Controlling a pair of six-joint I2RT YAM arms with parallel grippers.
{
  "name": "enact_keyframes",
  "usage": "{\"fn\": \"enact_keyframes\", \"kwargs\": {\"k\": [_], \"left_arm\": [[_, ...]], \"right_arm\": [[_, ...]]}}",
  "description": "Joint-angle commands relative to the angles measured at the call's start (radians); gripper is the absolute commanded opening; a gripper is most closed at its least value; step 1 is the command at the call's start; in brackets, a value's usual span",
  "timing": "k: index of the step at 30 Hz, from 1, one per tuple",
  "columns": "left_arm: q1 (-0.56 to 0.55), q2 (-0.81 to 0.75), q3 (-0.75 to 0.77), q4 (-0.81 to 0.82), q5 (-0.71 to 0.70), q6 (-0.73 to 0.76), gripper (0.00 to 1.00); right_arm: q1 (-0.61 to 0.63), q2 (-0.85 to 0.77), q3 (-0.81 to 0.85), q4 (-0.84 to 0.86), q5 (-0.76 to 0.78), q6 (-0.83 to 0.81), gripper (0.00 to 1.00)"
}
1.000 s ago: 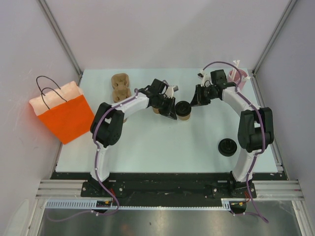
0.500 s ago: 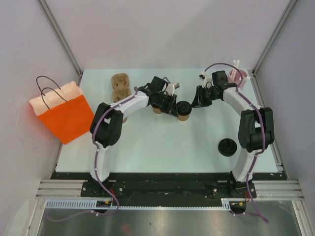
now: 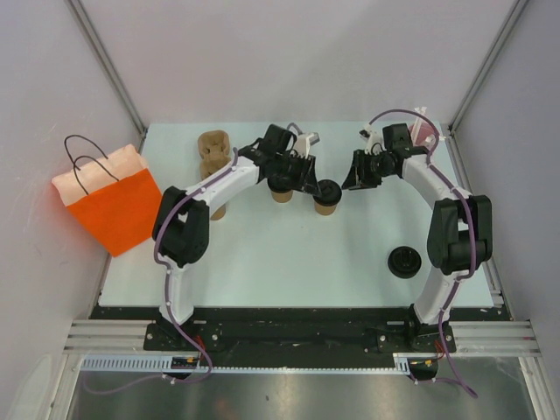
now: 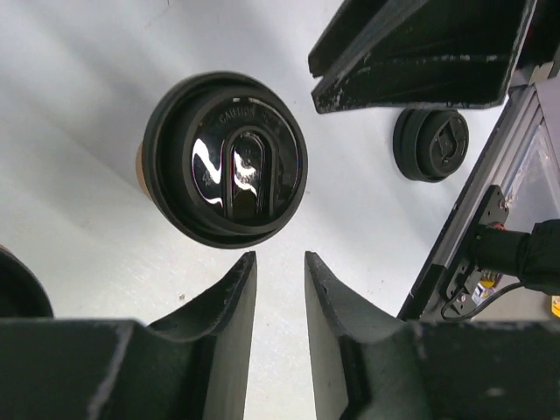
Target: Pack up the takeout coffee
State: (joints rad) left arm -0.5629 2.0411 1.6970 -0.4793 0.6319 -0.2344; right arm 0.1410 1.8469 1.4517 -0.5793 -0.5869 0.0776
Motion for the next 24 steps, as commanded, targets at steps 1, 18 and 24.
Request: {"fn": "enact_keyframes", "kwargs": {"k": [1,18,24], "left_arm": [[0.026,-0.035,0.084,0.018,-0.035,-0.002,0.34],[0.044,0.129,0.222,0.018,-0.092,-0.031,0.29],[0.040,0.154,0.225,0.018,-0.074,-0.026,0.29]], "right_arm": [[0.003,-0.087,0.029,-0.013,-0.020,0.008,0.38],[0.025,-0.055,-0.056,-0.014,-0.002,0.083,0.38],[0.034,-0.025,-0.062,-0.001,-0.008,0.088,0.37]]}}
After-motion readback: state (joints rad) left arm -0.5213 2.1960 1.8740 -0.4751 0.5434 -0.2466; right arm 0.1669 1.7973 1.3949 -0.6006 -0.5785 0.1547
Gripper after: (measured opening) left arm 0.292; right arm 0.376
